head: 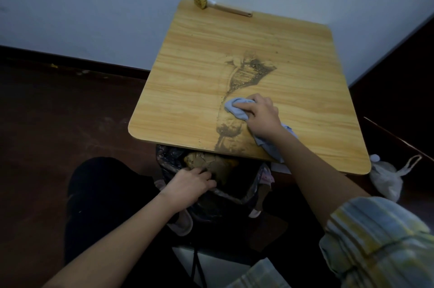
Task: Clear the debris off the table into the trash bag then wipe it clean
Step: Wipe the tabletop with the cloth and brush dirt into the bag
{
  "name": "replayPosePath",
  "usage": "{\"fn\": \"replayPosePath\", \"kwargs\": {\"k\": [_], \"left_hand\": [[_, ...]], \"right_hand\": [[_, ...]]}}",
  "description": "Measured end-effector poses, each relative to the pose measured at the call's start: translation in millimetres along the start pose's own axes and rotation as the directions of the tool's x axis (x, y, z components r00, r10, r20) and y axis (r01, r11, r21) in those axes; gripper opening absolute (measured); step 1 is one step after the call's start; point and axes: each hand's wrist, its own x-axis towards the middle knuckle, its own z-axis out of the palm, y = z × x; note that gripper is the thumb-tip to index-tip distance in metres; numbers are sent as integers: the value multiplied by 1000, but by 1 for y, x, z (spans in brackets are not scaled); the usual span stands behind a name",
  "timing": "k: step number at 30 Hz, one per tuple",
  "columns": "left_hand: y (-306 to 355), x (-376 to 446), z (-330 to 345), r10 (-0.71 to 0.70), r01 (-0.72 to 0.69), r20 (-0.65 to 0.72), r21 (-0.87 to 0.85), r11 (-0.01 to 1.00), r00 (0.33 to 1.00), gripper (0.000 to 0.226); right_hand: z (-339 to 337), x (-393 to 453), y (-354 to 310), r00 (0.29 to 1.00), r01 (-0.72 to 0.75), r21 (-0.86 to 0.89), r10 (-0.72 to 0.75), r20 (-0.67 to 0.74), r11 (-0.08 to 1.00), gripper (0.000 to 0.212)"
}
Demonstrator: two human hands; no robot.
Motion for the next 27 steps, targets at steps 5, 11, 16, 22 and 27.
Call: {"fn": "replayPosePath", "kwargs": {"k": [5, 11, 16, 22, 27], "left_hand": [[1, 5, 6, -5, 5, 0, -5, 1000, 1000, 38], [0, 7, 5, 1, -1, 14, 8, 1000, 1000, 39], [-1, 5, 4, 1, -1, 30, 5, 1000, 1000, 41], [-1, 3, 7, -2, 2, 20, 6, 1000, 1000, 37], [0, 5, 7, -3, 3, 4, 3, 1000, 1000, 38]], "right_hand": [[0, -17, -6, 987, 146, 24, -147, 69, 989, 39], [1, -32, -10, 962, 247, 66, -253, 103, 967, 40], [-2, -18, -2, 996, 59, 108, -51, -68, 992, 38], [6, -12, -8, 999, 37, 59, -36, -4, 998, 39], [6, -21, -18, 984, 164, 55, -167, 54, 985, 39]]}}
